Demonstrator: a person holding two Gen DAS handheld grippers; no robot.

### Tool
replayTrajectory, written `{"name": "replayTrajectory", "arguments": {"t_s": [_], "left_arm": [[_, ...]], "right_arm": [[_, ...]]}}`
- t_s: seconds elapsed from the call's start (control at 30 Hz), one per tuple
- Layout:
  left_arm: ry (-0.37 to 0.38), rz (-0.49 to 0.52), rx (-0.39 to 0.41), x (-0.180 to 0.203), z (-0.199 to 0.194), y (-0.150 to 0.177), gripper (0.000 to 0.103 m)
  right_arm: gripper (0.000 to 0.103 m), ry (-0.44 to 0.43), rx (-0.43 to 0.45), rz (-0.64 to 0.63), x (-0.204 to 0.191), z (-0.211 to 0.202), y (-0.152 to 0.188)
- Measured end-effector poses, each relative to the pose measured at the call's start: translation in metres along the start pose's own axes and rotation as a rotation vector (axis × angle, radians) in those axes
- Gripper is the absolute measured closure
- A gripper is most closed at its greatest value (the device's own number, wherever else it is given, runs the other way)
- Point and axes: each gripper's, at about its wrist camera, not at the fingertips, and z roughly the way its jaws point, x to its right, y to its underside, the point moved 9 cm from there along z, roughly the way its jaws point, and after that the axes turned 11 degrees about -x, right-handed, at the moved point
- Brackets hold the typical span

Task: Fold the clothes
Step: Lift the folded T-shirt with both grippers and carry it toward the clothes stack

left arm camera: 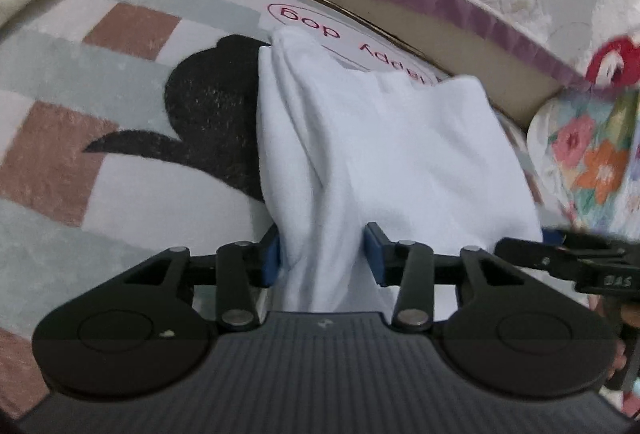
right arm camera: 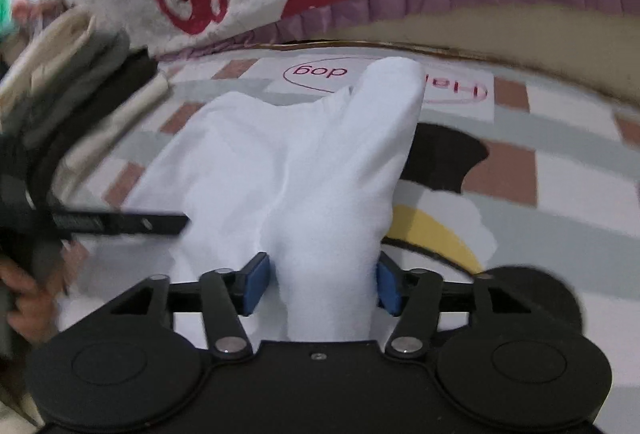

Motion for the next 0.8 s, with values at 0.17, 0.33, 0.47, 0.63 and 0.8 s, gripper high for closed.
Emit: {"name": "replayTrajectory", "arguments": {"t_s": [0.17,0.33,0.47,0.63,0.8], "left_arm": [[0.08,-0.076,-0.024,-0.009,-0.002,-0.005,0.079],[-0.077,0.144,0.018,0.021,-0.014,-0.001,0.081],[-0.06,0.157,0.039,0.03,-0.032,-0.007,0.081],[-0.095,0.13,0.008,0.023,-0.029,-0.006,0.081],[-0.1,0.103,-0.02,0.015,-0.02,0.002,0.081]], "right_arm": [[0.031,-0.139,-0.026,0.203,0.03,0.012,-0.002],[0.044,-0.204,-0.022,0.293,0.036,0.024,-0.001],[0.054,-0.174,0.071,0.118,0.006,-0.01,-0.01],[0.054,-0.124,0.075,0.064,-0.009,-0.022,-0.015],[0.054,-0.08,0.042,0.068,-0.007,-0.012,-0.01]]}}
